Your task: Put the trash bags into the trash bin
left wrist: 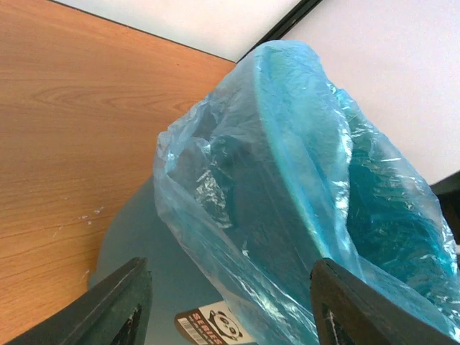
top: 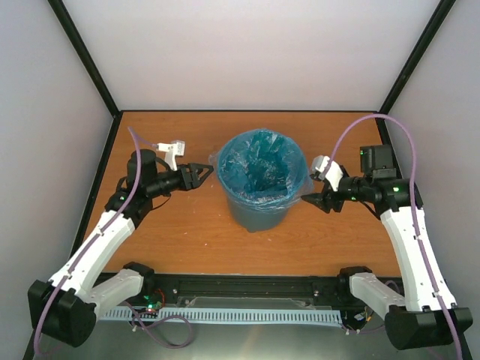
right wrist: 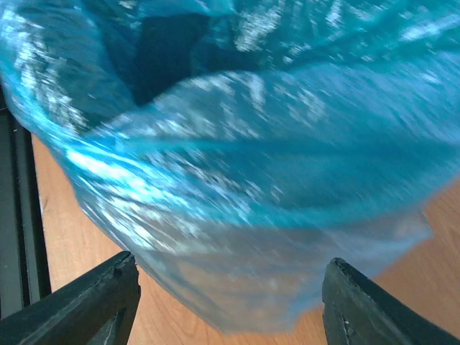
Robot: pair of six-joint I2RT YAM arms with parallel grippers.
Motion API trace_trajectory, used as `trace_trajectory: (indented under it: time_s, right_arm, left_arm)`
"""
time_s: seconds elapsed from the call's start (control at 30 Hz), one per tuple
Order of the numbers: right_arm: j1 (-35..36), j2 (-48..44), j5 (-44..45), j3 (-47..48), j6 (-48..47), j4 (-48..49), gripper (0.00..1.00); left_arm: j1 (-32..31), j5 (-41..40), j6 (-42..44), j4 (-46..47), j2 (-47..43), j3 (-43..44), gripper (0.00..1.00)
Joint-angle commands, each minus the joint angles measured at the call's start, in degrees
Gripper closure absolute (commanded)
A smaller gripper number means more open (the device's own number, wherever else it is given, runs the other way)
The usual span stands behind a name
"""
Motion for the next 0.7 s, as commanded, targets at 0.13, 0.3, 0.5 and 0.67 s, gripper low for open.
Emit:
trace_trajectory:
  time_s: [0.13,0.3,0.5,0.67]
  right_arm:
    - [11.89,-0.44,8.73,-5.45,6.54,8.84,0.46]
    - [12.82,-2.44,10.89,-12.6,8.29,13.62,0.89]
    - [12.93,-5.48,12.55,-18.56,9.07,17.3,0.97]
    - [12.94,-6.8,13.48,-22.9,8.97,20.09,0.97]
  left_arm:
    - [-0.58,3.32,-4.04,9.27,5.98,-0.47,0.65]
    - [-2.06,3.64,-3.49,12.27,5.51,-5.15,0.97]
    - [-5.27,2.36,-3.02,15.28,5.25,-10.88,0.99]
    - [-5.72,0.04,-2.85,17.26,6.34,-15.7,0.99]
